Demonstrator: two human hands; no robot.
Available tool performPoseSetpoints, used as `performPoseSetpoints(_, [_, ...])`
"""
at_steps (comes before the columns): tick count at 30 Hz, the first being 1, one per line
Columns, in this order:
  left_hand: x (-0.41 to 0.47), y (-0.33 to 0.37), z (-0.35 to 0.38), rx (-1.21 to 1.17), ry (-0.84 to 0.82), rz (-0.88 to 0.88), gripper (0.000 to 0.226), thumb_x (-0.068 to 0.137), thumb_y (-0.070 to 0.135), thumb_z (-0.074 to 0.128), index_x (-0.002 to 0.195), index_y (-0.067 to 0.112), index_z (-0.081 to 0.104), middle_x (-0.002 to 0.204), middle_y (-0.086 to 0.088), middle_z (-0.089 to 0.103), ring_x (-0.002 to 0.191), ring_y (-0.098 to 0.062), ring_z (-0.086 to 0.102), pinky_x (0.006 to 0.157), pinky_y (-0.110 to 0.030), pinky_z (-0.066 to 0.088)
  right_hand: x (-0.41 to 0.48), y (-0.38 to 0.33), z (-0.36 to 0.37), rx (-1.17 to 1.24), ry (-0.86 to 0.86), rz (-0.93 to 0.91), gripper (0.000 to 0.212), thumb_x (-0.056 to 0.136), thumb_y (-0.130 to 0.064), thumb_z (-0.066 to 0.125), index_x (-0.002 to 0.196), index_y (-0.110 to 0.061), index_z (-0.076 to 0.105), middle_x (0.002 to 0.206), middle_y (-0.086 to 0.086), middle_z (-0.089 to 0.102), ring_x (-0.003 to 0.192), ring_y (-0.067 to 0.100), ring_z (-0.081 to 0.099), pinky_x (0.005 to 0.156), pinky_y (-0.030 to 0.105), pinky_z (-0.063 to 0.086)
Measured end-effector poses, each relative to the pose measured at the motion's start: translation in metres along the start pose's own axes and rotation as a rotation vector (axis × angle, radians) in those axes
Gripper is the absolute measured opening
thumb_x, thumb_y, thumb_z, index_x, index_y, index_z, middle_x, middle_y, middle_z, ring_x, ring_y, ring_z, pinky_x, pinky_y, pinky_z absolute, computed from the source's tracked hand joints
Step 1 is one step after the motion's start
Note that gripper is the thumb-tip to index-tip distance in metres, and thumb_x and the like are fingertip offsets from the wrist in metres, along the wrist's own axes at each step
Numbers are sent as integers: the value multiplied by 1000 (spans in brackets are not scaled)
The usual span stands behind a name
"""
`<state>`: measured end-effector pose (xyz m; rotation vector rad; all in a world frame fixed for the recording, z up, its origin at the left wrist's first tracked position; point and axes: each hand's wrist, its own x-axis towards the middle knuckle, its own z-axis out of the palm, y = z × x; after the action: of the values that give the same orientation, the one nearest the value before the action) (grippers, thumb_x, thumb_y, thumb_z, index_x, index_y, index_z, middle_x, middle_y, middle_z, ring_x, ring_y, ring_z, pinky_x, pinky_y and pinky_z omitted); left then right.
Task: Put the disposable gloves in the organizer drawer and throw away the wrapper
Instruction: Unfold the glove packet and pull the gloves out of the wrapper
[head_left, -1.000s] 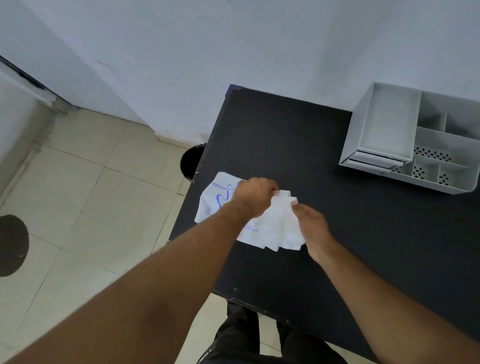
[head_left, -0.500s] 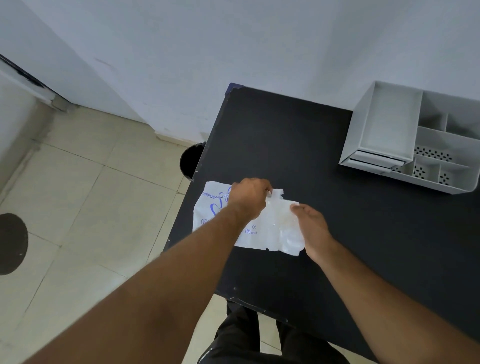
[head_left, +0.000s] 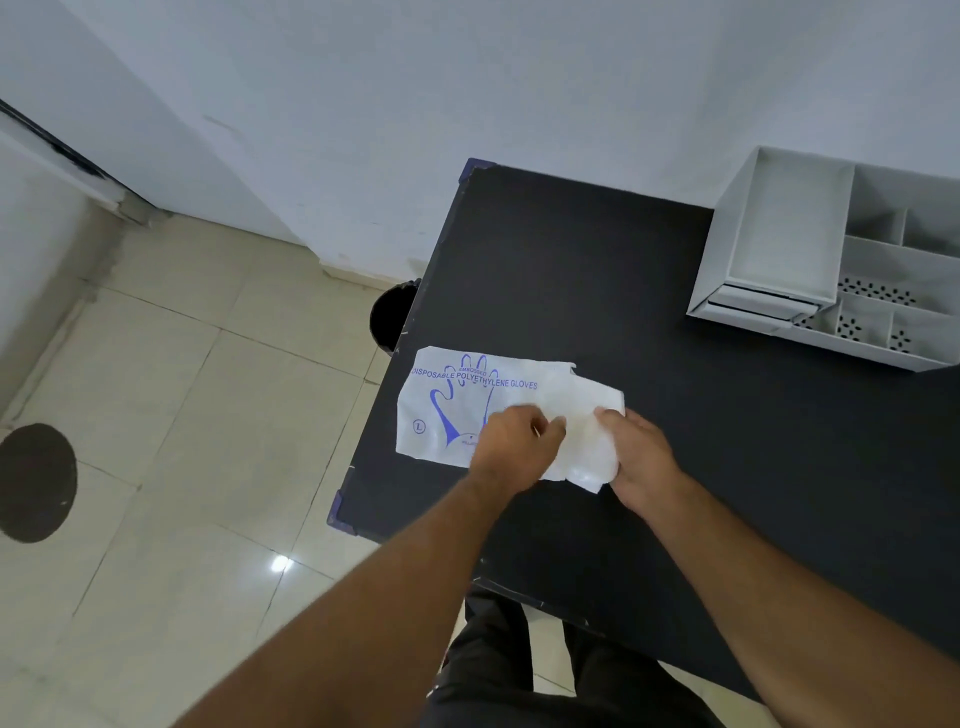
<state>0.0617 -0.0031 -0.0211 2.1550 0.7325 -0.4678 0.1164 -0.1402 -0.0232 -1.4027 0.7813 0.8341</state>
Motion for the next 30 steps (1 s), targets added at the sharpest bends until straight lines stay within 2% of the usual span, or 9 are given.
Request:
performPoseSetpoints(1, [-5,-3,3,-69,-100,-95,42,96,47,55,77,11,64,69,0,61,60,-14,56,58,-29,48,0,0,0,36,-15,8,9,98,-16,60,101,-16,68,104,13,74,95,33,72,89,55,57])
performPoseSetpoints(4, [-20,-18,5,-330,-354,-429,45,99,46,53,89,6,69,67,-3,69,48,-12,54,49,-24,42,-2,4,4,93,-37,35,14,100,-21,56,110,-19,67,114,12,73,104,35,70,94,59,53])
performPoseSetpoints(6, [-26,-27,4,-546,-364,-589,47,99,49,51,100,4,67,77,-6,75,53,-15,64,52,-25,44,-6,6,5,94,-70,47,16,102,-23,52,112,-22,65,113,8,73,105,32,69,93,58,54])
performPoseSetpoints(8, [-28,-32,4,-714,-286,-677,47,99,51,52,110,7,64,92,-10,77,70,-20,74,62,-31,50,-11,8,5,79,-118,64,19,103,-23,49,117,-25,61,114,5,72,105,30,69,90,55,55])
performPoseSetpoints(11, [-29,-30,4,-888,-188,-678,31,100,42,56,117,16,59,103,-9,74,85,-22,75,70,-34,53,-15,12,3,24,-158,82,31,98,-13,50,127,-24,56,118,5,67,107,31,67,84,51,58])
performPoseSetpoints(14, [-30,-27,4,-907,-129,-636,25,98,32,60,119,19,60,104,-3,76,89,-18,75,71,-33,50,-18,16,2,-13,-176,72,43,92,-1,53,130,-20,54,122,8,66,106,31,68,78,46,59])
performPoseSetpoints(20, [-30,-24,-3,-970,-34,-661,20,98,37,62,111,22,62,101,1,76,92,-16,71,81,-37,49,-21,20,8,32,-133,20,47,88,8,59,125,-20,56,122,8,67,107,27,67,70,36,58])
performPoseSetpoints(26, [-32,-26,-2,-1091,106,-706,15,98,28,63,109,18,66,102,0,77,85,-15,73,65,-31,46,-26,17,6,47,-100,17,45,88,3,51,124,-23,56,117,4,67,101,23,66,68,34,53])
performPoseSetpoints(30, [-34,-22,-4,-1074,142,-686,14,98,27,62,111,21,66,102,1,76,82,-14,72,62,-29,45,-27,15,3,14,-180,28,45,87,-1,51,124,-27,56,119,3,66,105,25,66,75,39,57])
